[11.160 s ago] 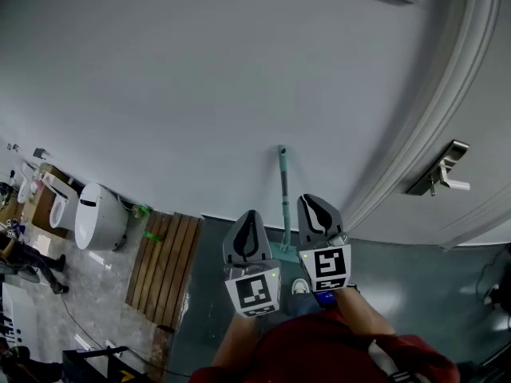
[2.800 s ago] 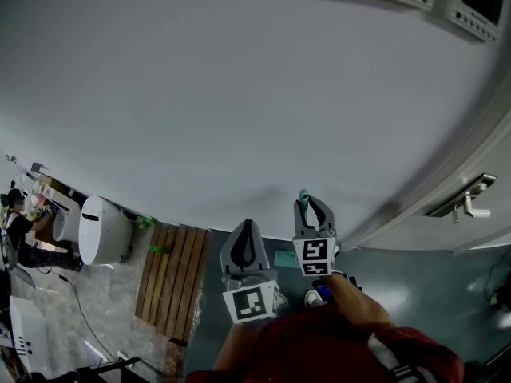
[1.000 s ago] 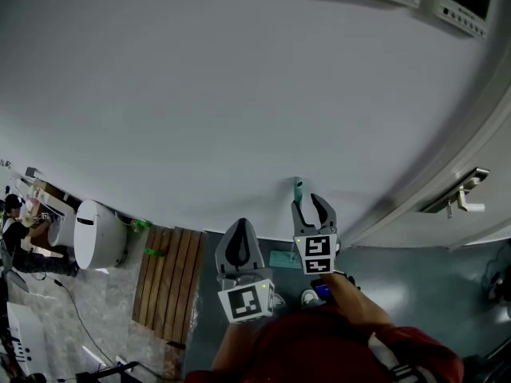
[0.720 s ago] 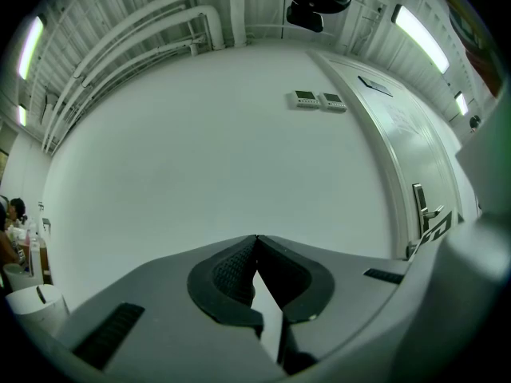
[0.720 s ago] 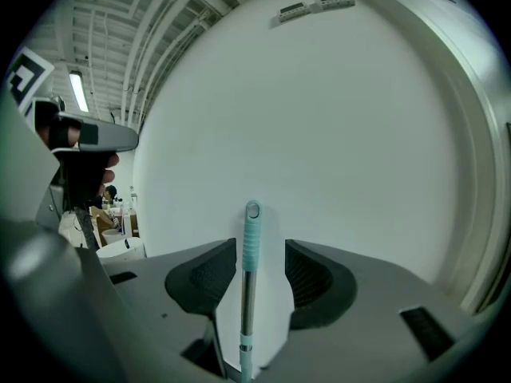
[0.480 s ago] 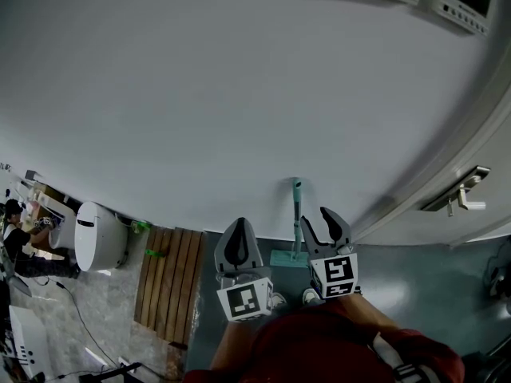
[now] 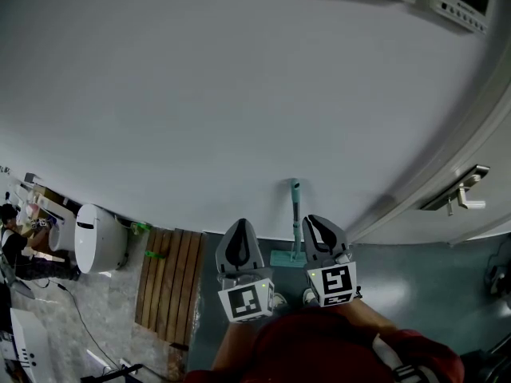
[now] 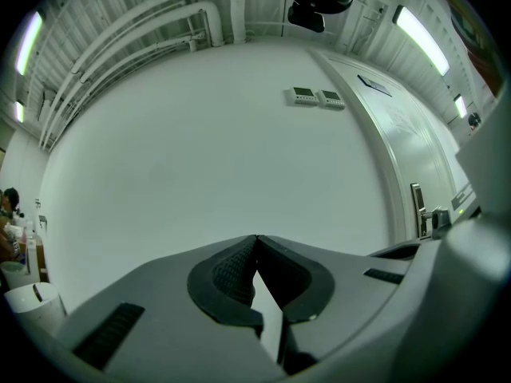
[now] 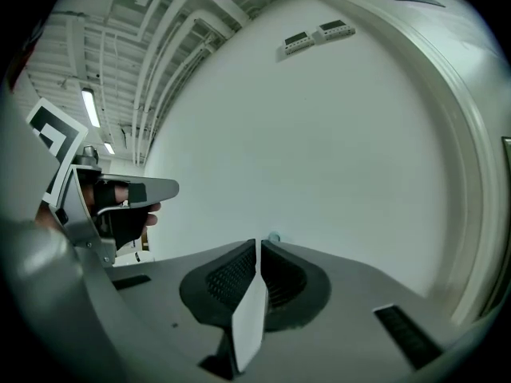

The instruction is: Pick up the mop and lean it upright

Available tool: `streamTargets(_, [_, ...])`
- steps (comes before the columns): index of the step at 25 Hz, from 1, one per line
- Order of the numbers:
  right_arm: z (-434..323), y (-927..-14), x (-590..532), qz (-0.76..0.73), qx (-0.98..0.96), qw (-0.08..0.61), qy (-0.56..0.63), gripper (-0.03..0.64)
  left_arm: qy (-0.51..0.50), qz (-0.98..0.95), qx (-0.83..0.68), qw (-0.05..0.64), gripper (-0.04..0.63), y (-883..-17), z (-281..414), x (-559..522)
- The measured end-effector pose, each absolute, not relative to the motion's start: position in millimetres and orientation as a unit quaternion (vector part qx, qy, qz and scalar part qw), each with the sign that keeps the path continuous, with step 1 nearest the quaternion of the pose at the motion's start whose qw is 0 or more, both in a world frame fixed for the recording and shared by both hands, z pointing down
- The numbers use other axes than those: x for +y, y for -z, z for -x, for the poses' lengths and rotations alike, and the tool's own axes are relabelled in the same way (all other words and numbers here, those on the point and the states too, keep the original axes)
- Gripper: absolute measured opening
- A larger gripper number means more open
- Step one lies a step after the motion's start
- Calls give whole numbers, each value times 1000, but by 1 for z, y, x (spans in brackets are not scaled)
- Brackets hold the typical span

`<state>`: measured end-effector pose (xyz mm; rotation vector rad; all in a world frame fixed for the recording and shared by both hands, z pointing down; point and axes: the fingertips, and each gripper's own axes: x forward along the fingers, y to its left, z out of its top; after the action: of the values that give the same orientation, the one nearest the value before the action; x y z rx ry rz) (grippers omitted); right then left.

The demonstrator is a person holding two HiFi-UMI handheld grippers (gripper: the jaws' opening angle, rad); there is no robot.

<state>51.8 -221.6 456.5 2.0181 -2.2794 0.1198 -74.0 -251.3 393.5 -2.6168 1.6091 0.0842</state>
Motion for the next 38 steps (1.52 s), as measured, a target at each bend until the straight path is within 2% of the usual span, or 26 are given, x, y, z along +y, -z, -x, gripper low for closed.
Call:
streamTargets(2, [-50,-455,-221,-656,-752,49,-42,20,-27,851,524,34,12,-394,74,-251])
streamTargets(17, [-48,-390,-223,-648,-762,5,10,18,-23,851,524,30,12,-396,70,-249])
streamTargets(38, [-52,-400,-229,-646,-763,12,8,18,-16,853,521,15,13,-399,67,-249])
